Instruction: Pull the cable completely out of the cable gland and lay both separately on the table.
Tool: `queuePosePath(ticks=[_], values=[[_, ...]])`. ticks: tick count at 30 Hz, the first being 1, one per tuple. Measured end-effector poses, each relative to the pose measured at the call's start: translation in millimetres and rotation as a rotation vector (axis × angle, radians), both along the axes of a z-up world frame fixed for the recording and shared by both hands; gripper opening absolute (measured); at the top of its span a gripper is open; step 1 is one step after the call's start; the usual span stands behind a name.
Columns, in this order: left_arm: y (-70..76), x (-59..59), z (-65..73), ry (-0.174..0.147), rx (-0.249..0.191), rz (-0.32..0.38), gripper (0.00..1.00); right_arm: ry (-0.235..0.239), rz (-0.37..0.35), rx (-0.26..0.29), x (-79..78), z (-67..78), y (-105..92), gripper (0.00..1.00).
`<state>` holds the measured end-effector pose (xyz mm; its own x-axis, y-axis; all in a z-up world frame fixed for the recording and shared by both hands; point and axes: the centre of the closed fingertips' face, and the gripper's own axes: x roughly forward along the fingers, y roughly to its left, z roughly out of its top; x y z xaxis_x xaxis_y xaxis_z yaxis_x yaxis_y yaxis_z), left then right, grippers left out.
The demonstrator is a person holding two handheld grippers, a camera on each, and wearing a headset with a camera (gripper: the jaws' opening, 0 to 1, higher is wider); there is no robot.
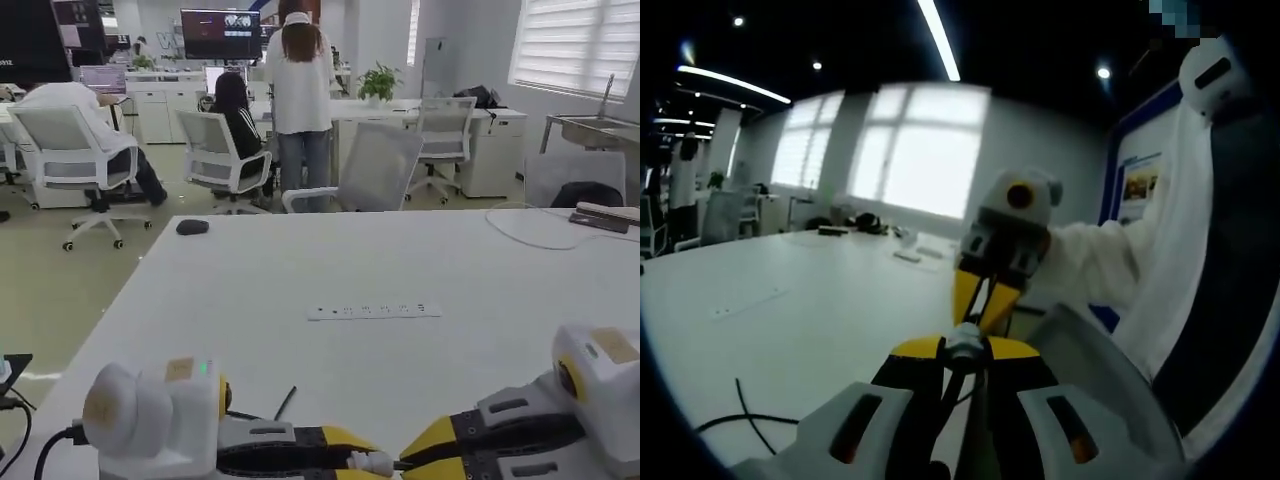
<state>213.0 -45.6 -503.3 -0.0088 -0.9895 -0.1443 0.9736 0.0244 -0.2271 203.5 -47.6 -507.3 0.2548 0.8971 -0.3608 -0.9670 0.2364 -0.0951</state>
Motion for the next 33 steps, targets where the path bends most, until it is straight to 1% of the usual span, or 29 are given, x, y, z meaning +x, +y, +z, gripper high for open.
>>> queuePosePath(ticks=[4,7,8,9,10,11,16,21,25,29,33], values=[[4.4,5.3,-2.2,0.015,0.006,0.012,0.16,0.003,-0.011,-0.003,4.9,-2.1,-5.4,0.03],[7.3,9.6,-4.6,0.02,0.007,0.016,0.16,0.008,-0.016,-0.008,7.8,-4.2,-8.0,0.03],[8.1,10.5,-5.1,0.023,0.007,0.015,0.16,0.011,-0.018,-0.014,8.4,-5.6,-8.7,0.03],[8.8,11.5,-5.3,0.025,0.007,0.016,0.16,0.009,-0.019,-0.045,9.8,-11.0,-11.4,0.03],[9.3,11.8,-6.2,0.023,0.012,0.015,0.16,0.007,-0.017,-0.042,9.8,-11.2,-10.9,0.03],[10.1,11.8,-7.5,0.019,0.018,0.012,0.16,0.016,-0.017,-0.044,9.6,-12.9,-12.1,0.03],[13.7,14.2,-8.9,0.009,0.026,0.012,0.16,0.027,-0.025,-0.052,12.3,-19.3,-20.7,0.03],[22.9,20.9,-7.2,0.017,0.014,0.037,0.16,0.041,-0.061,-0.062,18.2,-24.5,-38.1,0.03],[29.9,25.7,-8.5,0.024,0.015,0.056,0.16,0.056,-0.091,-0.087,21.6,-31.2,-53.0,0.03],[36.8,30.7,-6.9,0.035,0.004,0.081,0.16,0.07,-0.119,-0.09,21.2,-33.6,-61.5,0.03],[40.5,32.7,-3.9,0.046,-0.011,0.097,0.16,0.083,-0.143,-0.099,20.5,-37.4,-69.0,0.03]])
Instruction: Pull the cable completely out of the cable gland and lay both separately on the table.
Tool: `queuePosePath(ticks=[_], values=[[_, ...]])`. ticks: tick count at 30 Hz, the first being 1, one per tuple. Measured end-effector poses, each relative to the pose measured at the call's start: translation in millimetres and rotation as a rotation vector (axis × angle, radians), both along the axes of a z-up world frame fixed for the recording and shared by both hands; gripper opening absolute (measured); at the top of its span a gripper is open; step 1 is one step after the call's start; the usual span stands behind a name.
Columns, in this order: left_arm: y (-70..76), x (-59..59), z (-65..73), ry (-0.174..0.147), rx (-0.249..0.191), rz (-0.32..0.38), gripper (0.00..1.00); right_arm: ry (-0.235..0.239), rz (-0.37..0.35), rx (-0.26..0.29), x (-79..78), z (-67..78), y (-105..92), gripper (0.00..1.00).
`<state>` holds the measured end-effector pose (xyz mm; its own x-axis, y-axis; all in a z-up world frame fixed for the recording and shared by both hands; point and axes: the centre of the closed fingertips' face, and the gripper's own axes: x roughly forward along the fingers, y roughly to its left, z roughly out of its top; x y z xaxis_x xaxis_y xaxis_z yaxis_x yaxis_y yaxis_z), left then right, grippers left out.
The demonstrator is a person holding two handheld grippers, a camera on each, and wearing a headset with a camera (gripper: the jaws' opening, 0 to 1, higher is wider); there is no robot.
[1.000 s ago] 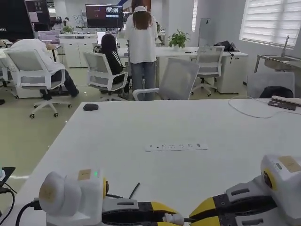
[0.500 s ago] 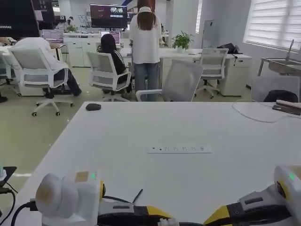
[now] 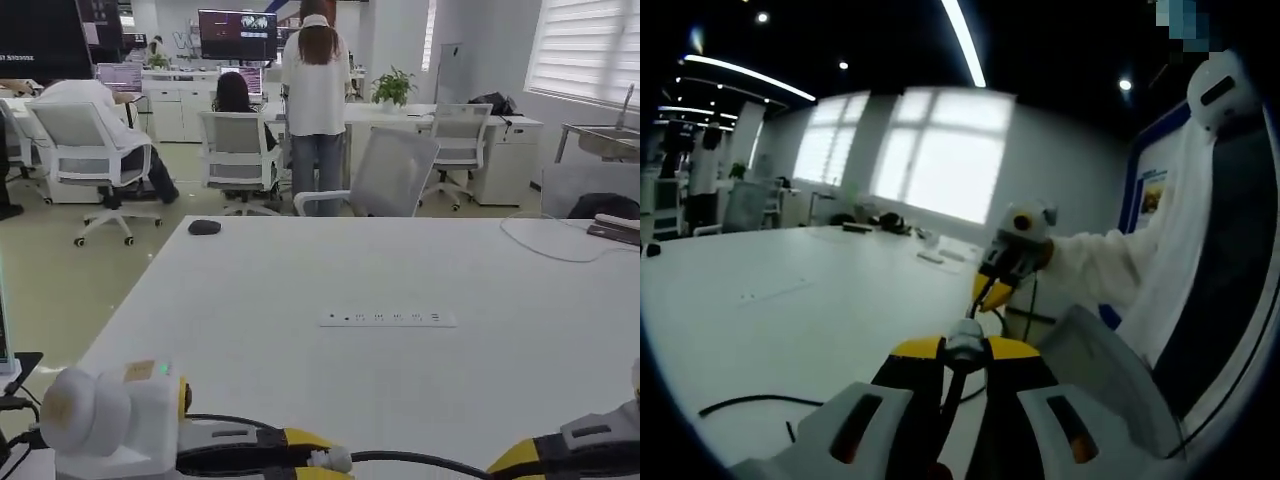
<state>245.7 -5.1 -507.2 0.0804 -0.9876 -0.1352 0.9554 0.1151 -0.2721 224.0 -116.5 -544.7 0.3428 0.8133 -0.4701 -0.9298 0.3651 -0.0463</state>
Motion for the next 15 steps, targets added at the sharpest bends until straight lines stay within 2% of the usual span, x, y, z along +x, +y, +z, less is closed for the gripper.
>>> queuePosePath(ticks=[8,11,15], values=[[-0.3,0.5,2.5,0.003,-0.006,0.008,0.16,0.01,-0.011,-0.004,1.0,-2.7,-0.8,0.03],[-0.9,0.0,3.6,0.001,-0.001,0.005,0.16,0.041,-0.002,-0.011,-1.7,-4.8,0.1,0.03],[-3.8,-2.1,7.1,-0.01,0.004,-0.004,0.16,0.027,-0.004,-0.036,1.9,-2.4,-2.5,0.04]])
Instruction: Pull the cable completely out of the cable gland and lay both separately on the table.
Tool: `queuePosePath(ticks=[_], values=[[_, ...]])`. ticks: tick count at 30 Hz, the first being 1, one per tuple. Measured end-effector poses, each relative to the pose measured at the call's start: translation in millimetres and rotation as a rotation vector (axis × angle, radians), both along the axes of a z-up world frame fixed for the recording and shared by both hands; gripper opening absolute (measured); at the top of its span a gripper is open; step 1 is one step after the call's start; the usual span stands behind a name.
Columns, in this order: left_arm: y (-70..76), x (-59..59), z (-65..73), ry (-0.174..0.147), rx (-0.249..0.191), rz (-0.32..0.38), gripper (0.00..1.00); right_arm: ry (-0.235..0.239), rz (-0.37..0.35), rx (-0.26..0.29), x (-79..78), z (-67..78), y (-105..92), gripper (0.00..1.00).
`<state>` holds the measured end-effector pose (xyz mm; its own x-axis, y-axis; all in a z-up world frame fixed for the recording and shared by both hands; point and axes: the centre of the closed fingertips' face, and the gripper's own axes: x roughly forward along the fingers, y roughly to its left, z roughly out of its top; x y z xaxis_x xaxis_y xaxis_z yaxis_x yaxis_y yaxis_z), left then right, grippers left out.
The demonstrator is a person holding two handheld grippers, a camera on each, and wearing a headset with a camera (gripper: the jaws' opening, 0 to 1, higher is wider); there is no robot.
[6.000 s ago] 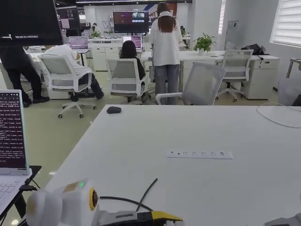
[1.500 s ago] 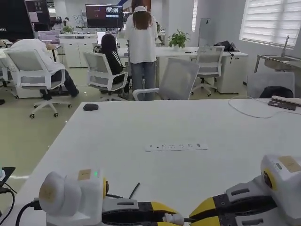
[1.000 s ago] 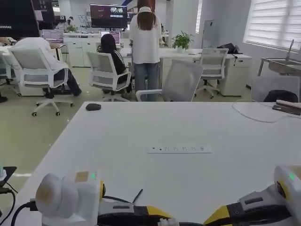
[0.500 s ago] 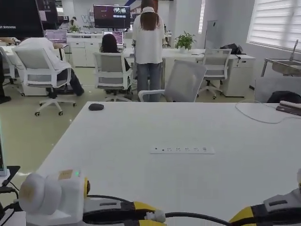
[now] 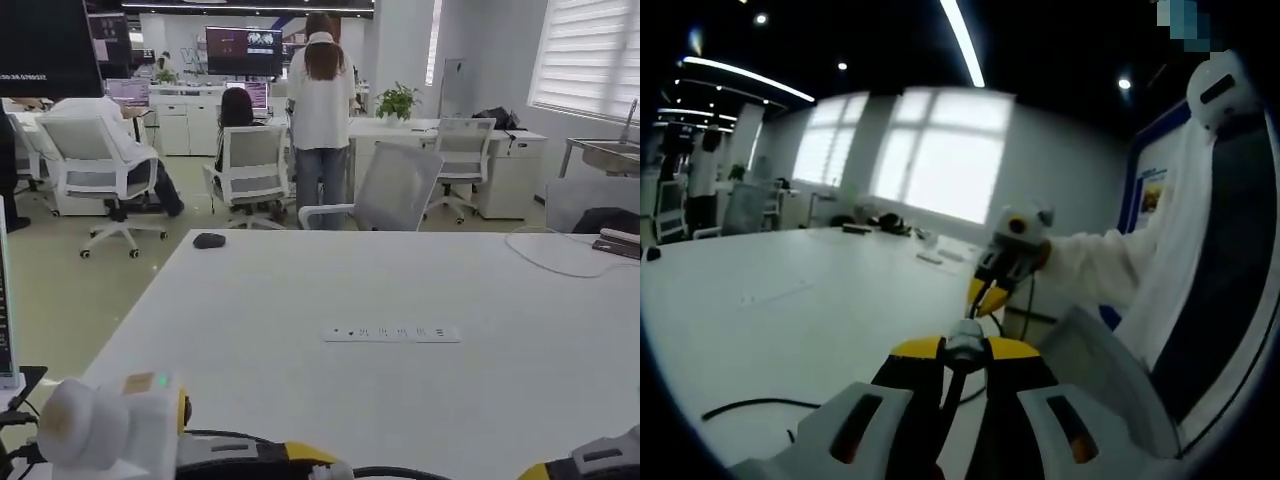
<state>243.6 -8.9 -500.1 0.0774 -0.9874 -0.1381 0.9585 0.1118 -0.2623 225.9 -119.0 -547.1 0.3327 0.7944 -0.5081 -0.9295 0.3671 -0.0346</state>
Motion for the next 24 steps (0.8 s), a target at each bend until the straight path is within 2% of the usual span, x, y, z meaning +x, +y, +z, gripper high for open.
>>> queuePosePath(ticks=[5,7,10,18,21,24], values=[[-4.9,3.2,6.3,-0.009,-0.009,0.004,0.16,-0.012,-0.011,0.005,6.9,10.6,0.4,0.09],[-7.4,4.7,6.7,-0.007,-0.005,0.004,0.16,-0.013,0.005,-0.006,6.6,14.8,5.4,0.12],[-11.1,4.4,6.6,-0.012,0.004,-0.002,0.16,-0.043,0.039,-0.016,6.2,21.8,14.0,0.15],[-24.8,3.6,4.2,-0.012,0.019,-0.022,0.17,-0.114,0.115,0.072,10.3,52.4,50.7,0.14],[-29.3,3.6,2.4,-0.011,0.023,-0.026,0.17,-0.123,0.129,0.088,13.8,55.6,61.2,0.14],[-32.6,2.9,0.4,-0.005,0.023,-0.027,0.17,-0.124,0.151,0.09,15.3,52.5,67.9,0.13]])
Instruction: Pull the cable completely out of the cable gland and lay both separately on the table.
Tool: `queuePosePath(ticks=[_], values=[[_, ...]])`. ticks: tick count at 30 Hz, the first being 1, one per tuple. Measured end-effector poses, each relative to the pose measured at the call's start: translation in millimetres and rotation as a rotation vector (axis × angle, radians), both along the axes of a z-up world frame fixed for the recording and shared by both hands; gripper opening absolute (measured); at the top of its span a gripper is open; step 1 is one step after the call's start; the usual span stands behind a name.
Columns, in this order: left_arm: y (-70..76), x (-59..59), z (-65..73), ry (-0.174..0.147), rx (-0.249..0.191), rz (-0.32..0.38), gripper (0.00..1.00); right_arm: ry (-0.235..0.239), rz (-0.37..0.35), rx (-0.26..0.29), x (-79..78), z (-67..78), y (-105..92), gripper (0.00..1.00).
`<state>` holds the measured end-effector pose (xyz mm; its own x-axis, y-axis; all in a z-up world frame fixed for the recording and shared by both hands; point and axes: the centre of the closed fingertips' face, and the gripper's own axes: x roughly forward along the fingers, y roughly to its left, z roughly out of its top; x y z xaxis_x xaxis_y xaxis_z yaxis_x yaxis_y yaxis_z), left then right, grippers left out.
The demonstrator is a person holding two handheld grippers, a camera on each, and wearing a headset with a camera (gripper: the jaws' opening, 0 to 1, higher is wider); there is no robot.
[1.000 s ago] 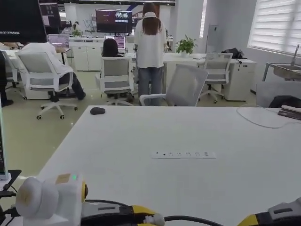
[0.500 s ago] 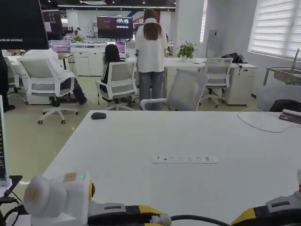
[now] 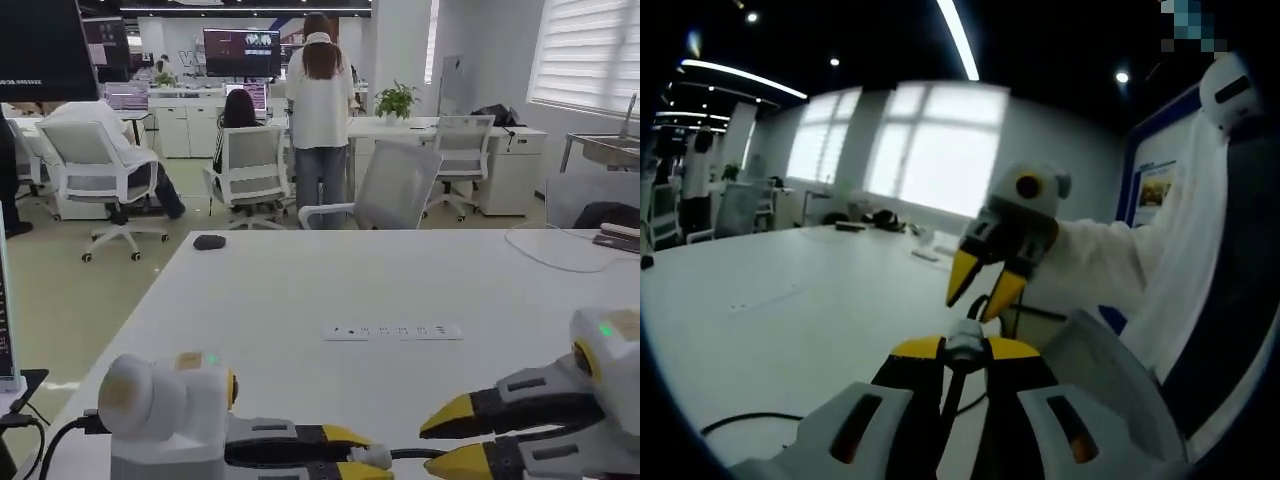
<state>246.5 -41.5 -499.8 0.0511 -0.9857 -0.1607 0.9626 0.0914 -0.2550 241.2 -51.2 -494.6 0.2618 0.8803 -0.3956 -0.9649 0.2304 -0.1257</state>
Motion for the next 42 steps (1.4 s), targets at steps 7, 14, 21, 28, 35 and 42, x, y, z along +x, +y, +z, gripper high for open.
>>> queuePosePath(ticks=[7,14,21,28,35,42], values=[[-0.6,-0.5,-4.1,0.004,0.005,-0.002,0.17,0.008,0.031,0.005,-0.8,-3.4,7.7,0.1],[0.5,0.0,-7.5,0.005,0.009,0.001,0.17,0.024,0.058,0.01,-2.9,-7.0,10.2,0.04],[-0.1,-0.8,-7.2,0.007,0.009,-0.004,0.17,0.027,0.064,0.014,-3.5,-7.9,9.4,0.04],[1.9,0.0,-8.6,0.007,0.018,0.001,0.17,0.027,0.049,0.02,-2.7,-9.7,0.3,0.04],[13.3,4.0,-8.4,0.009,0.022,0.02,0.17,0.044,-0.002,-0.011,-0.2,-21.1,-22.8,0.03],[24.9,9.3,-7.9,0.009,0.026,0.044,0.17,0.071,-0.06,-0.01,1.2,-29.8,-42.2,0.03]])
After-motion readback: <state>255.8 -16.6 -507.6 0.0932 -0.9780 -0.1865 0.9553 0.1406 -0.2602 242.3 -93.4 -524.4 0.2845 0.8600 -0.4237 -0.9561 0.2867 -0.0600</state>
